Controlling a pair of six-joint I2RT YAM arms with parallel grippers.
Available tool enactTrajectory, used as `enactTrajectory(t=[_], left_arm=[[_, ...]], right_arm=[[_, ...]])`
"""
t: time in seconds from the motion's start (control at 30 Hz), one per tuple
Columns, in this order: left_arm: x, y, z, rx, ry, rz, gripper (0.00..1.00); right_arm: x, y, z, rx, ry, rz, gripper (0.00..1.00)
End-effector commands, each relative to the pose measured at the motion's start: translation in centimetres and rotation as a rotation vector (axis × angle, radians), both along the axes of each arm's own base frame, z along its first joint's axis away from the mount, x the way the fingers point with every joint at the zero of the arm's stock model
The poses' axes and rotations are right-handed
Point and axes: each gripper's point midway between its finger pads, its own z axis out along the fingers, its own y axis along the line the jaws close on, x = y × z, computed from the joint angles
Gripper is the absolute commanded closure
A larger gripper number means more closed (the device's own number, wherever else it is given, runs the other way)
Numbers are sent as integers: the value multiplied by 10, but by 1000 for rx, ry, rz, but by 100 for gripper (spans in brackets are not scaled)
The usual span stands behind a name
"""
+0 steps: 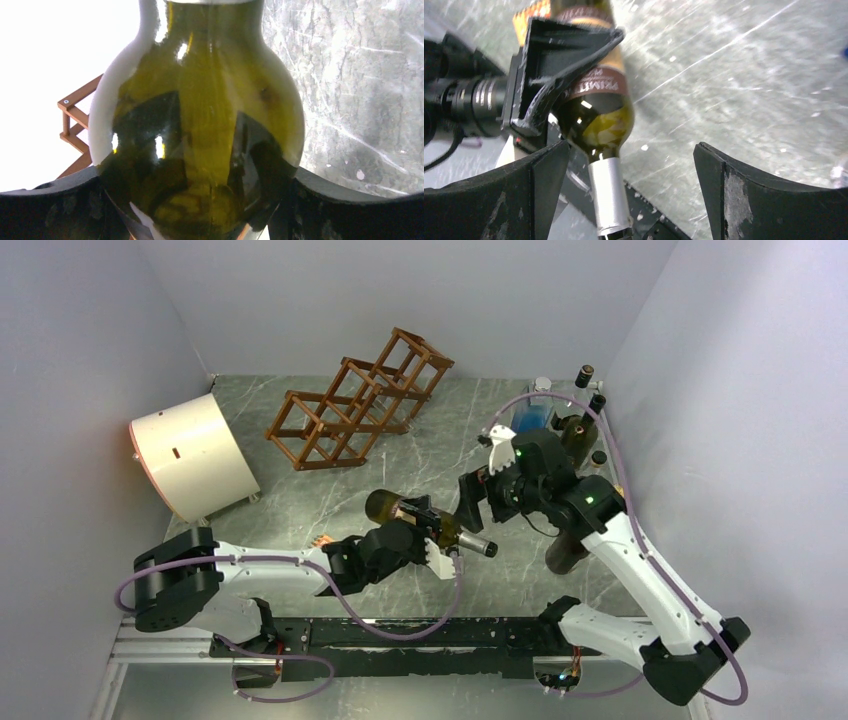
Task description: Take the wine bottle off the wine rack
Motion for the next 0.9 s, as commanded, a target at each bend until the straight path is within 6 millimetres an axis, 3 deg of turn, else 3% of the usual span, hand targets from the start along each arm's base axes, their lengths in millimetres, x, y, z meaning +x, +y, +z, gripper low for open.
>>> enactTrajectory(t=[0.0,0.13,0.23,0.37,0.43,0.57,0.7,0.87], left_arm=[[6,-13,61,-224,7,38,93],[11,-11,82,-328,67,50,93],[14,-6,100,-413,113,46,93],[14,2,133,-587,211,8,93],[12,4,148,-666,266,-35,93],[8,8,165,-759,344,-100,93],[9,8,170,-802,401,-135,93],[14,7,164,-793,430,-123,93]], right_arm=[[35,-23,54,69,-226,-261,0],[43,-47,98,195,-413,-426,0],[46,-66,119,265,-527,-529,0],[47,-82,134,364,-627,-624,0],[46,-80,128,403,-647,-616,0],[34,-38,143,487,-662,-360,1],[19,10,138,465,-615,-40,8],[7,33,155,551,-678,132,11]])
